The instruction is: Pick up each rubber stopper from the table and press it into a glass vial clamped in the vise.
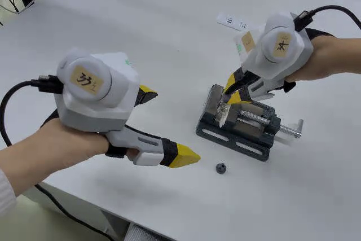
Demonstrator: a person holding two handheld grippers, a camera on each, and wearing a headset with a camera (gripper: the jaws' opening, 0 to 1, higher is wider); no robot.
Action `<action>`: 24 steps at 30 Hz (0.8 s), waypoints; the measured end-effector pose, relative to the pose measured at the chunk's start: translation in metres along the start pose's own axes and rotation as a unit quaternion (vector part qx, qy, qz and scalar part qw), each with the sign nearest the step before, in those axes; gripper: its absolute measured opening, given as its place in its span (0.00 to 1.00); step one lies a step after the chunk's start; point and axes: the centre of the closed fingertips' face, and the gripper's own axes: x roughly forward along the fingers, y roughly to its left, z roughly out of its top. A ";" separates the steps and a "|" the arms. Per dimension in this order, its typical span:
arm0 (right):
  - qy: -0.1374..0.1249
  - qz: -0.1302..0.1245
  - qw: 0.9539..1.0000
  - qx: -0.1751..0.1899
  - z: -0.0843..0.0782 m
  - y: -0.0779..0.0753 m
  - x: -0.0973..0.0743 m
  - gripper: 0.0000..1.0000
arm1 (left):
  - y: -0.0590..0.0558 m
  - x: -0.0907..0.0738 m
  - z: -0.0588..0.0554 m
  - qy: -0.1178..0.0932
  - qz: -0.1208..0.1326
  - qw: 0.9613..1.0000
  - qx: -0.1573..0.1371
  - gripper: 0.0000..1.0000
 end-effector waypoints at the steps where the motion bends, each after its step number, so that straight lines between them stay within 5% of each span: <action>1: 0.000 0.000 1.000 -0.002 0.001 -0.001 0.000 0.03 | 0.000 0.000 0.000 0.000 -0.001 1.000 0.000 0.87; 24: -0.009 -0.003 0.998 -0.063 0.001 -0.001 -0.001 0.05 | 0.001 -0.004 0.000 -0.002 0.003 1.000 -0.001 0.86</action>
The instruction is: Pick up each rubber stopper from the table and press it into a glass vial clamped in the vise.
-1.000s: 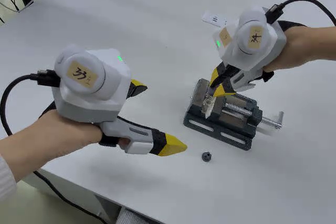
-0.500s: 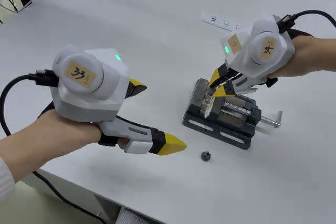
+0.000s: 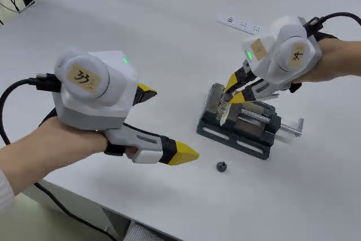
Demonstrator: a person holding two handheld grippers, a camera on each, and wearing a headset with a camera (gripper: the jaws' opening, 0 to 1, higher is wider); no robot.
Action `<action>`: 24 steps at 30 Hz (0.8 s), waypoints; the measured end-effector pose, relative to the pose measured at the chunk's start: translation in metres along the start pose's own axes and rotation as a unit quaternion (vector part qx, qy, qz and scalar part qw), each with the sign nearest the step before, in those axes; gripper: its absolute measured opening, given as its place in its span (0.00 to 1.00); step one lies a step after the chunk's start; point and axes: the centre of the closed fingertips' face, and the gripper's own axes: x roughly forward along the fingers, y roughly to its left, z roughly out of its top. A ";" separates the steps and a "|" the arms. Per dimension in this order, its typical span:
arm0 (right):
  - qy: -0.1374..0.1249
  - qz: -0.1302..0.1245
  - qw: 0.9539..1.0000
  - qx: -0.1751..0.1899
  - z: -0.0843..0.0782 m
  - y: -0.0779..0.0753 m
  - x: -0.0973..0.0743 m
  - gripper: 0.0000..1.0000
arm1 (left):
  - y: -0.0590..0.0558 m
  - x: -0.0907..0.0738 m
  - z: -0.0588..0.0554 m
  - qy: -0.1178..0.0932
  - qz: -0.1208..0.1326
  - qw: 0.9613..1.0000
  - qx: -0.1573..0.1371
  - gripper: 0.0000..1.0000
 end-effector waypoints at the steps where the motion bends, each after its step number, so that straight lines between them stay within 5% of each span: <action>1: 0.001 0.000 1.000 0.001 0.000 0.000 0.000 0.05 | 0.000 0.000 0.000 0.000 0.000 1.000 0.000 0.86; 24: 0.006 -0.005 1.000 -0.021 0.002 0.002 -0.001 0.09 | -0.004 0.003 0.001 0.004 -0.006 1.000 0.000 0.84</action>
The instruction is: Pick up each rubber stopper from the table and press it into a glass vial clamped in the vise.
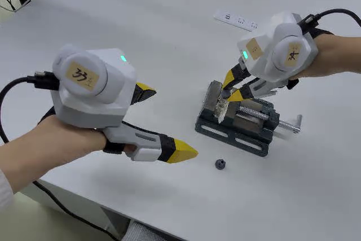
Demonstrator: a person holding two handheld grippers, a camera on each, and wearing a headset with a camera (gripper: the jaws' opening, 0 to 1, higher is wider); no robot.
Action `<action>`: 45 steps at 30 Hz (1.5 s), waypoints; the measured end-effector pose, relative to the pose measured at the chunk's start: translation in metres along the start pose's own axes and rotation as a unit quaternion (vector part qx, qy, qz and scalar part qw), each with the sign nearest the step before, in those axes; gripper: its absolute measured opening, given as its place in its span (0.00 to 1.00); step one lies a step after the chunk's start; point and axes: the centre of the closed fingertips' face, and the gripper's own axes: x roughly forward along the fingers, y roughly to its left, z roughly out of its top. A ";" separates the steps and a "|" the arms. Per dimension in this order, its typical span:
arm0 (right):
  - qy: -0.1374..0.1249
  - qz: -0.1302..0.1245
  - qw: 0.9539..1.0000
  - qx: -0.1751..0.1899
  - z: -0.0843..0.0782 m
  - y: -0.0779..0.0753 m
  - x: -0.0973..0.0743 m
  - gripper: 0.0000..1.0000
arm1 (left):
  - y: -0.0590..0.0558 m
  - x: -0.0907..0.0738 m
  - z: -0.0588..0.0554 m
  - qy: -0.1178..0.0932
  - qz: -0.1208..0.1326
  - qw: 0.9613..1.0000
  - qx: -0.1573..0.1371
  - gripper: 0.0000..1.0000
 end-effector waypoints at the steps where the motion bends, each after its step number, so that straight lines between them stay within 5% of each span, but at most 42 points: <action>1: 0.000 0.001 1.000 0.001 0.001 0.001 -0.001 0.10 | 0.001 0.000 0.000 0.000 0.000 1.000 0.001 0.84; 8: -0.002 -0.023 1.000 0.004 0.003 -0.005 -0.003 0.23 | 0.001 0.001 -0.002 0.001 -0.001 1.000 0.001 0.84; 18: -0.027 0.011 0.994 0.103 0.006 -0.012 -0.015 0.08 | 0.005 0.000 -0.003 0.002 -0.001 1.000 0.000 0.84; 28: -0.017 0.039 0.991 0.131 0.001 -0.007 -0.006 0.02 | 0.006 0.000 -0.005 0.006 -0.002 1.000 0.000 0.84; 45: -0.021 0.049 0.988 0.146 0.001 -0.005 -0.003 0.00 | 0.006 0.001 -0.010 0.009 0.000 1.000 -0.003 0.83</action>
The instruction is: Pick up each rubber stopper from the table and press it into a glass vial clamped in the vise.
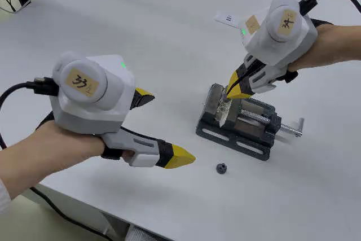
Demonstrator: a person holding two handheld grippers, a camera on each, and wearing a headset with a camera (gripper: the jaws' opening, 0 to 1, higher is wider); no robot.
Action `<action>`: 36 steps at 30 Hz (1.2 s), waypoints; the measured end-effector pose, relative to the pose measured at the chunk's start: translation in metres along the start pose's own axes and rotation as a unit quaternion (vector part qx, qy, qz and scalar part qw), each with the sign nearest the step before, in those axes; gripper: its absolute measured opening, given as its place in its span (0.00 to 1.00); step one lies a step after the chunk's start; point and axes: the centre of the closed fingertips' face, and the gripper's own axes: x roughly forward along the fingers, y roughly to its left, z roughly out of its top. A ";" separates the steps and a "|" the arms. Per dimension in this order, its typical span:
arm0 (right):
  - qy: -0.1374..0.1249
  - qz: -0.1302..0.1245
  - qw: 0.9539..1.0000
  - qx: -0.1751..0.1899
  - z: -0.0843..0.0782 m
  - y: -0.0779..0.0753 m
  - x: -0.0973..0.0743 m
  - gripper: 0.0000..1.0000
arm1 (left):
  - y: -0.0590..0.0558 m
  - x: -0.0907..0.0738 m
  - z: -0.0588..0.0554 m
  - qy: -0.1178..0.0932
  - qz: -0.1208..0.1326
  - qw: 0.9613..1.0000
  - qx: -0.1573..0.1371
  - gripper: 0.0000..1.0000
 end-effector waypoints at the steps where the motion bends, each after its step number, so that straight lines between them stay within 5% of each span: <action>1: 0.001 0.004 1.000 0.007 0.000 0.000 0.000 0.00 | 0.000 0.000 -0.001 0.000 0.000 1.000 0.000 0.84; 21: 0.021 0.007 0.999 0.036 -0.002 0.002 0.001 0.00 | 0.003 0.011 0.003 0.000 -0.009 1.000 -0.002 0.83; 36: 0.031 0.015 0.999 0.015 -0.003 0.002 0.003 0.00 | 0.002 0.018 0.007 0.002 -0.014 1.000 -0.001 0.83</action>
